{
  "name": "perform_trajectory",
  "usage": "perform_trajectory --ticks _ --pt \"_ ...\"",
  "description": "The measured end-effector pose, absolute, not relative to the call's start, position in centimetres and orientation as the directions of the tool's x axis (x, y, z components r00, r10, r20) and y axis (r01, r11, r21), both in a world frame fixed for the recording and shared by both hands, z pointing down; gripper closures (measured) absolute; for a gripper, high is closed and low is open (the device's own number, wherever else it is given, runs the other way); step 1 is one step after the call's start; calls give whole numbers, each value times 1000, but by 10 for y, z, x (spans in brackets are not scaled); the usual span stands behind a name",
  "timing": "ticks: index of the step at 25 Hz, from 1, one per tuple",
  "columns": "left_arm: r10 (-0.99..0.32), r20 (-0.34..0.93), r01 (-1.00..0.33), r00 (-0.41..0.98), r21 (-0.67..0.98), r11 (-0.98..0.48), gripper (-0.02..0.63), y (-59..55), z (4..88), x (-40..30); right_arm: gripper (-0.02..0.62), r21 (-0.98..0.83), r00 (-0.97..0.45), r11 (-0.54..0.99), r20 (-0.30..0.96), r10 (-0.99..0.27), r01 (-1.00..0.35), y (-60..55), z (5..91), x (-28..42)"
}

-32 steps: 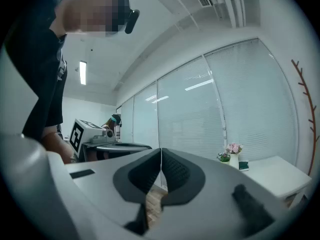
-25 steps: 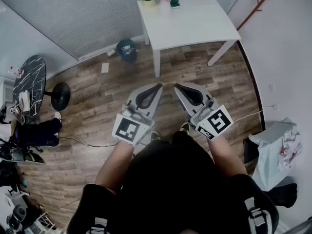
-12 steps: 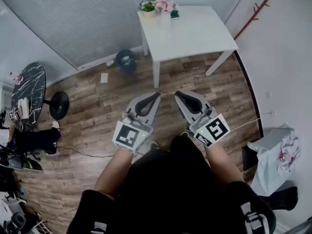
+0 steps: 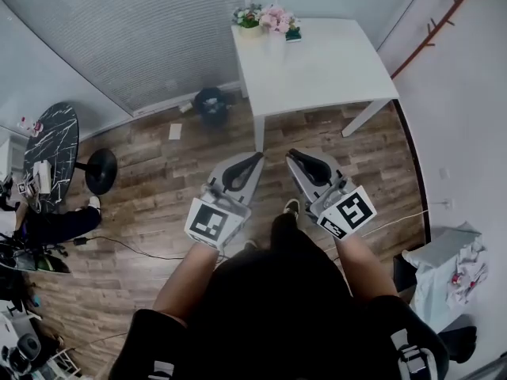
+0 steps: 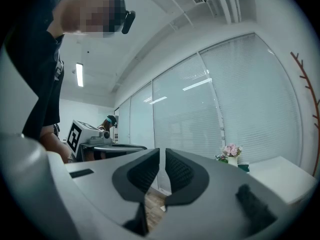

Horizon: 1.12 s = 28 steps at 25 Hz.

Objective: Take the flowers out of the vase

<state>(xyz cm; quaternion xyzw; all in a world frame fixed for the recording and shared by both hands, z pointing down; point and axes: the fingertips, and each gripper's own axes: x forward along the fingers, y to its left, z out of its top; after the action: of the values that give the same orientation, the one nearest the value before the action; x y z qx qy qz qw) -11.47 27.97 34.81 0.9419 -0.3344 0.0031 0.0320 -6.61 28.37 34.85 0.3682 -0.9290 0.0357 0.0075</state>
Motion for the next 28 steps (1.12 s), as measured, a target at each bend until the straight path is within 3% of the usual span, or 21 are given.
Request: perform_trajectory --ticks 18,28 --pt "-713 58 -714 699 12 -700 594 157 335 -2 569 -61 -828 826 0 -561 -560 160 338 31" --pt "-755 68 -755 653 -22 -655 594 127 333 23 569 -73 -862 860 -17 -507 -505 129 339 58"
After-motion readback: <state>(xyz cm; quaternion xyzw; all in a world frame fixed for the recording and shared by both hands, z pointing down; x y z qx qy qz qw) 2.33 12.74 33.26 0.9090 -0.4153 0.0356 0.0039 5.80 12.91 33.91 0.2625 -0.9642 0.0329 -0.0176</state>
